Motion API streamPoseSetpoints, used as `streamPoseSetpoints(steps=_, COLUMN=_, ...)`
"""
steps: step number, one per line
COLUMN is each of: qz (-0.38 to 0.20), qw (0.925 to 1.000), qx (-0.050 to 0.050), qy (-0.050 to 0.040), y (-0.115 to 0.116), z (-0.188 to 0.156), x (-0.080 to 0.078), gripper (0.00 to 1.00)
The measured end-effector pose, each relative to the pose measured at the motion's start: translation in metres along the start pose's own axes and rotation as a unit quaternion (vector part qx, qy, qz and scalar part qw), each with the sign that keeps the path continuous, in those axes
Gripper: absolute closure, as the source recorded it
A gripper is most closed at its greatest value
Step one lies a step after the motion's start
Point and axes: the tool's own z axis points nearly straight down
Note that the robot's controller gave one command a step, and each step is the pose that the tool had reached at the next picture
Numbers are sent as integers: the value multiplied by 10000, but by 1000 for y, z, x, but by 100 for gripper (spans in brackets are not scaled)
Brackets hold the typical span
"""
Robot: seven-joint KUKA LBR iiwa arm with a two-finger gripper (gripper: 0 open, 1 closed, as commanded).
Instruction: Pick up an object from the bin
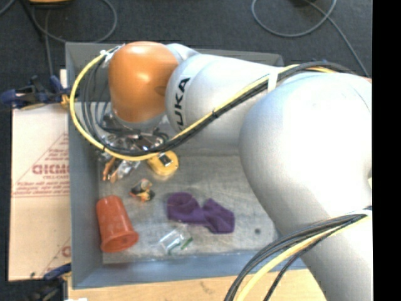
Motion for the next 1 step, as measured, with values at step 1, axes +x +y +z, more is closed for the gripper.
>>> streamPoseSetpoints(steps=1, qz=19, qw=10000, qx=42, qy=-46, y=-4, z=-81, x=-5, gripper=100)
